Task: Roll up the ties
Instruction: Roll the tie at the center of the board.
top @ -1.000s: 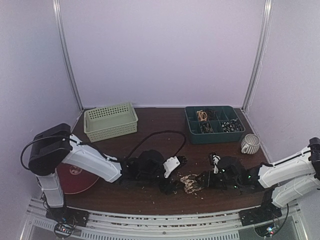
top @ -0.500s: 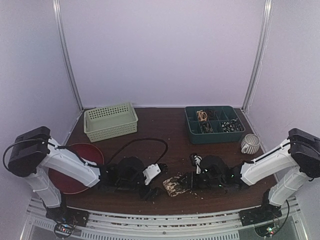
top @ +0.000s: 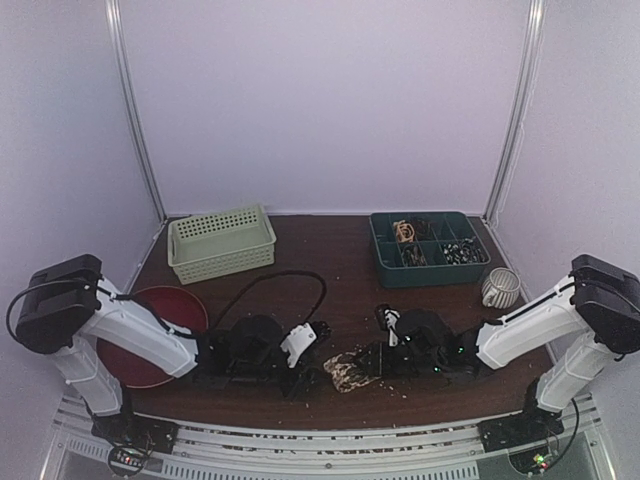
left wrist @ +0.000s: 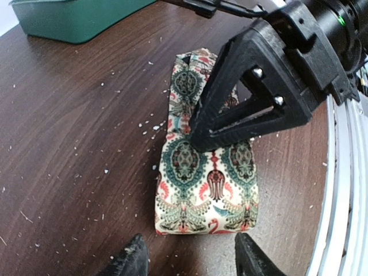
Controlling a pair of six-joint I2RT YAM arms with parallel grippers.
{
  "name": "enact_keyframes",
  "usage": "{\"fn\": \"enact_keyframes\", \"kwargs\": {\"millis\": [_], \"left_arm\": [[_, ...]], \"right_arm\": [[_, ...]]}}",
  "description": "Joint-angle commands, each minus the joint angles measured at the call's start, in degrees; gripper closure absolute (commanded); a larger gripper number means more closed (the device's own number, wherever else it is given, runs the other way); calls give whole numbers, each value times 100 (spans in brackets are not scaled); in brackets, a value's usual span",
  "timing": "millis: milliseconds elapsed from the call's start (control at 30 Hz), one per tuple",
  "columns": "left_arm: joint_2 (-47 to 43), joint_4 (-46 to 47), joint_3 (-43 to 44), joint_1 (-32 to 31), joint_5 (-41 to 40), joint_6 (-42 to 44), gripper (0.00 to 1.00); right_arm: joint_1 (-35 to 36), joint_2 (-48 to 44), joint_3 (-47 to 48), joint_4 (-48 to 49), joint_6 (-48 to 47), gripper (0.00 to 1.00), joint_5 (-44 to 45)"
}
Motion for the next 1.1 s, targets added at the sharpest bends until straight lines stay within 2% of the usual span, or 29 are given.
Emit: {"fn": "enact_keyframes", "kwargs": {"millis": [0,33,133,267,567,733,800,1067], "left_arm": [[44,437,-247,-29,-43,-617,62],[61,486,-329,-29,-19,-745,71],[167,714,-415,-56,172,-996,88],[437,663,-223,-136,237,-1194,99],[783,501,144,-178,224,-1194,100],[844,470,187,-178,180,-1220,100],[845,471,187,-178,159,-1237,100],[894,310,261,-178,101,-1282,100]], "right_arm": [[20,-57,-56,-163,-113,69,-5],[20,-124,-62,-195,-116,69,21],[19,-254,-64,-290,-155,68,54],[25,-328,-54,-360,-167,67,37],[21,-817,43,-839,-257,57,60],[26,-824,70,-891,-325,54,-57],[19,-716,175,-1015,-381,55,-50],[21,-390,50,-831,-282,68,-64]]}}
